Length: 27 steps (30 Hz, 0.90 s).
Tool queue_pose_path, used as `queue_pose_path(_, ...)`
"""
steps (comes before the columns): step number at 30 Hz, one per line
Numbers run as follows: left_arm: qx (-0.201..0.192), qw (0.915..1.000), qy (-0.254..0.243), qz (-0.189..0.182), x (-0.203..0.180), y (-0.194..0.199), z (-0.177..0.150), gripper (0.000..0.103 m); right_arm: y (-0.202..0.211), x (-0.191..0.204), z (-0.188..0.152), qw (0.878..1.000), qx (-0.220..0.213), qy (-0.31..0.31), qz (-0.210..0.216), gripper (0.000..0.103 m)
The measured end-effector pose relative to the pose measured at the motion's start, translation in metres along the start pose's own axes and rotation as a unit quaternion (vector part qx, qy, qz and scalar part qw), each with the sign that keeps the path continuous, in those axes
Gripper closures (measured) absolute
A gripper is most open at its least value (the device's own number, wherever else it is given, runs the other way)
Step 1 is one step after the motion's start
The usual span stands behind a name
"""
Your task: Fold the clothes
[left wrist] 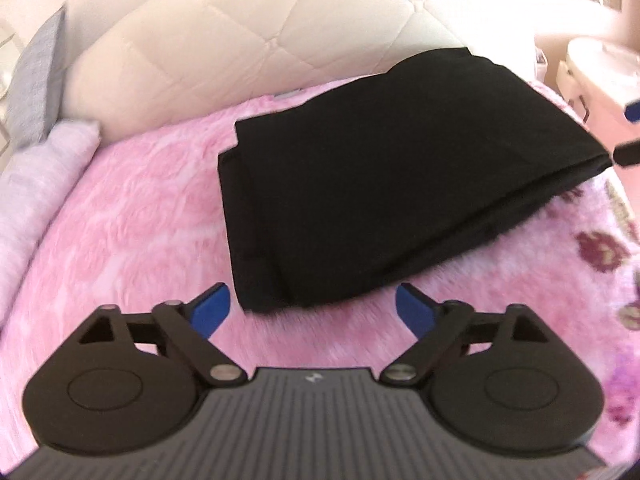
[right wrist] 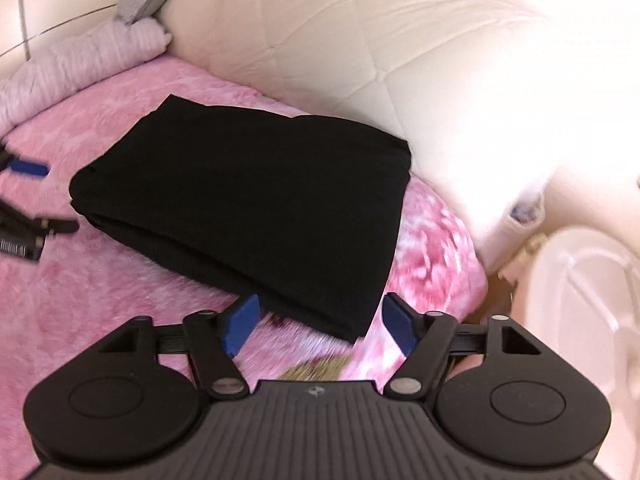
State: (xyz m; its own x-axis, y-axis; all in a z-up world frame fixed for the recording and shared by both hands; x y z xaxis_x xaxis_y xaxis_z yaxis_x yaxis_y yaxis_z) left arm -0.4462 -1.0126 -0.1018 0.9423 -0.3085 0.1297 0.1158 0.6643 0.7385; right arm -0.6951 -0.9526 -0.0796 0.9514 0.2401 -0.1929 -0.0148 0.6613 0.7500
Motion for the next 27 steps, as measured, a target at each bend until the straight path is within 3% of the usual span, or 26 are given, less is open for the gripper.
queue_pose_path(3,0.009,0.9993,0.037,0.0,0.001,0.028,-0.021,0.001,0.026,0.013,-0.009,0.999,-0.001,-0.047,-0.005,0.015)
queue_pose_path(8,0.021,0.9945,0.102,-0.006,0.013,0.086,-0.048,0.001,0.07,0.044,-0.017,0.994,0.017,-0.111,-0.011,0.015)
queue_pose_path(13,0.012,0.9925,0.121,-0.006,0.025,0.146,-0.051,0.001,0.127,0.068,-0.013,0.988,0.037,-0.148,-0.015,0.015)
queue_pose_path(20,-0.009,0.9908,0.135,-0.005,0.024,0.225,-0.031,0.001,0.199,0.079,0.008,0.99,0.04,-0.132,-0.03,0.015)
queue_pose_path(27,0.014,0.9894,0.144,0.016,0.007,0.261,-0.021,0.001,0.233,0.073,0.021,0.993,0.03,-0.117,-0.013,0.015)
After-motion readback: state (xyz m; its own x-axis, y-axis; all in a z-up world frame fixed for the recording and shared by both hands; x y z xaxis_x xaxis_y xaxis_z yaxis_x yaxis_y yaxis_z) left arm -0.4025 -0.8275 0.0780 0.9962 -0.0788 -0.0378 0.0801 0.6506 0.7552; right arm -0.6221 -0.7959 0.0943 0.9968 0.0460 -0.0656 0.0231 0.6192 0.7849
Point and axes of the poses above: each gripper's, at about its wrist camera, not at the fingertips, and y roughly against the way its jaws point, x to its left, z to its top, the point moved 4 cm from there along -y, roughly the way its jaws point, and after that the axes turned 12 degrees about y, right-handed, at the moved point
